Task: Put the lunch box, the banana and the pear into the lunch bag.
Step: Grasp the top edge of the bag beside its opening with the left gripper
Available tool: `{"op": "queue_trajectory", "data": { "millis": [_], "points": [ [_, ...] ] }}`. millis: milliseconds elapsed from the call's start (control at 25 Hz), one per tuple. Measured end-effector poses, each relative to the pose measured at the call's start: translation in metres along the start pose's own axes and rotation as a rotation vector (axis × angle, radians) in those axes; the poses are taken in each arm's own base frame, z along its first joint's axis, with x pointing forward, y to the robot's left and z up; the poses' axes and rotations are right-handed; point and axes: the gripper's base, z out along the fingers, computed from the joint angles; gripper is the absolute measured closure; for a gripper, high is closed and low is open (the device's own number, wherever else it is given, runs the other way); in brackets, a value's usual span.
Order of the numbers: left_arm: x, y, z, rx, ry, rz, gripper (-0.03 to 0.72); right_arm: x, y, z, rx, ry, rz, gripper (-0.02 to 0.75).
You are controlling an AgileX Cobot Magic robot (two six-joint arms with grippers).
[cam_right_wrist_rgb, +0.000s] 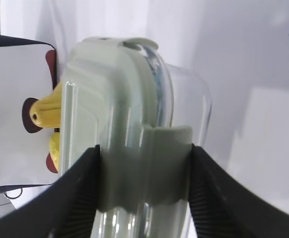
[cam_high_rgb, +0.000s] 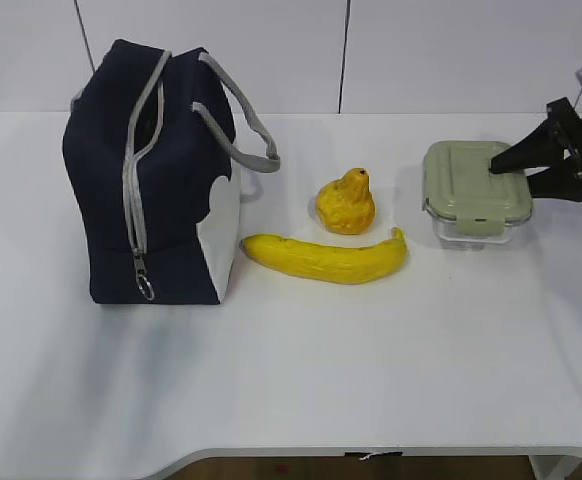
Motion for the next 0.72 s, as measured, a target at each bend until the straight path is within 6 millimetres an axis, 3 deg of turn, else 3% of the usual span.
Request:
{"op": "queue_trajectory", "data": {
  "millis": [160,360,720],
  "points": [
    [0.001,0.000,0.018,0.012,0.062,-0.055,0.440,-0.003,0.017,-0.013,0.004,-0.028,-0.013,0.339],
    [-0.018,-0.008,0.042,0.055,0.108,-0.060,0.407,-0.004,0.034,-0.025,0.002,-0.052,-0.032,0.339],
    [-0.061,-0.027,0.108,0.176,0.260,-0.004,0.287,-0.003,0.035,-0.026,0.010,-0.040,-0.008,0.339]
  ]
}}
